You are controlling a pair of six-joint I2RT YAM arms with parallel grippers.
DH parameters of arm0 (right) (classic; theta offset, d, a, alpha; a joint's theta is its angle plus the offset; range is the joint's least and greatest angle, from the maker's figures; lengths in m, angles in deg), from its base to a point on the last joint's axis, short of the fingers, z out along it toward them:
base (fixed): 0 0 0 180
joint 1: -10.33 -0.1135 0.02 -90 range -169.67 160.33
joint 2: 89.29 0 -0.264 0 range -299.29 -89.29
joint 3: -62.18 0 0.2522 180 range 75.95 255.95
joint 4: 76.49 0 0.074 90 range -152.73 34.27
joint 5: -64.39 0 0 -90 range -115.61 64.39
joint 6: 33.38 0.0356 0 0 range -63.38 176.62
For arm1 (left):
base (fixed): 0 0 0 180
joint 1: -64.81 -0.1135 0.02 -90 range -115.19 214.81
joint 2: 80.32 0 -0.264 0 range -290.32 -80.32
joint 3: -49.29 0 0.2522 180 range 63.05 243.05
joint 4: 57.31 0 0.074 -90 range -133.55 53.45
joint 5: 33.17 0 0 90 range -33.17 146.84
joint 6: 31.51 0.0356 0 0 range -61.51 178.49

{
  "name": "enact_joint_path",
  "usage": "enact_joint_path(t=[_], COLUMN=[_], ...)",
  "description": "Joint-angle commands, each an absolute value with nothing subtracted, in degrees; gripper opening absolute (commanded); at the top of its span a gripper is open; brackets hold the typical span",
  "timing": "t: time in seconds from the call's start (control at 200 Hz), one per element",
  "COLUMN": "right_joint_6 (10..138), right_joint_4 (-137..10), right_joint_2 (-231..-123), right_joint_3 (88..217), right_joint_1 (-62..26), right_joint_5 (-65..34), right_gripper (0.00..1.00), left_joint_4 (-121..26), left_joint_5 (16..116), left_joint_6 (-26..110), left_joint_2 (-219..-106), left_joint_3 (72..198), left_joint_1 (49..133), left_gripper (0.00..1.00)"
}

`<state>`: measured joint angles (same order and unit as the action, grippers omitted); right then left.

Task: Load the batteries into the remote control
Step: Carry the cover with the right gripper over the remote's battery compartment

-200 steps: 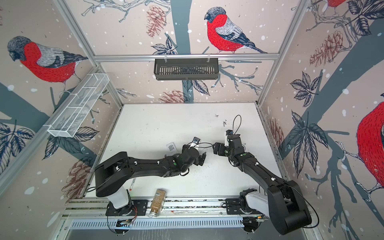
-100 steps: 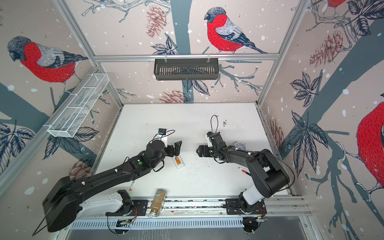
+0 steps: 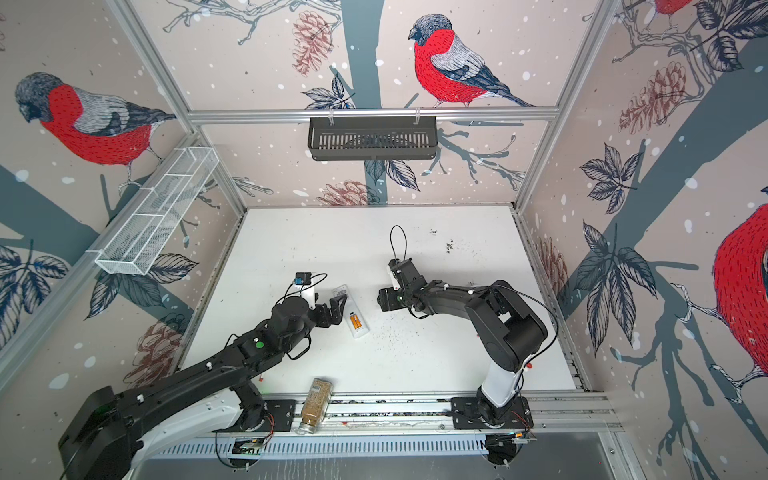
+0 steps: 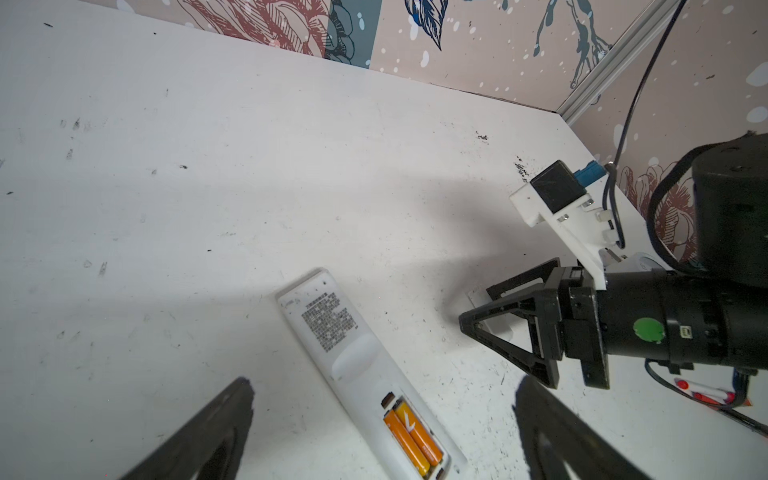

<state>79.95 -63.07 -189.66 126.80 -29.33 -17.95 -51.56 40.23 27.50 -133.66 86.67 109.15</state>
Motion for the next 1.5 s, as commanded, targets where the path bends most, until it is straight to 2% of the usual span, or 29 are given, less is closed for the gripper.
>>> enact_joint_path(t=[0.0,0.225,0.395,0.585,0.921,1.186,1.496], right_joint_6=[77.08,74.74,73.46,72.0,72.02,74.85,76.27], right_joint_4=[-51.37,-46.36,-45.24,-49.29,-67.02,-75.85,-80.21], right_joint_2=[-191.47,-194.1,-195.26,-191.26,-180.22,-182.01,-188.83], right_joint_3=[128.33,131.79,133.29,132.15,125.07,123.67,125.25], right_joint_1=[-31.27,-33.76,-34.61,-36.12,-42.53,-49.26,-52.69], right_joint_5=[-25.0,-31.58,-33.37,-34.03,-28.58,-34.37,-42.94], right_gripper=[0.68,0.41,0.29,0.27,0.26,0.26,0.25], left_joint_4=[-52.53,-52.67,-52.34,-50.09,-45.26,-36.35,-19.01], left_joint_5=[39.71,39.44,38.93,37.99,38.58,44.22,54.04], left_joint_6=[27.02,27.2,26.59,26.1,25.28,23.99,27.71], left_joint_2=[-132.84,-131.53,-129.11,-125.74,-122.71,-121.78,-120.66], left_joint_3=[86.09,84.96,83.41,82.74,84.6,90.39,101.09], left_joint_1=[108.92,108.82,108.87,108.82,108.33,105.31,102.08], left_gripper=[0.98,0.98,0.98,0.97,0.98,0.98,0.98])
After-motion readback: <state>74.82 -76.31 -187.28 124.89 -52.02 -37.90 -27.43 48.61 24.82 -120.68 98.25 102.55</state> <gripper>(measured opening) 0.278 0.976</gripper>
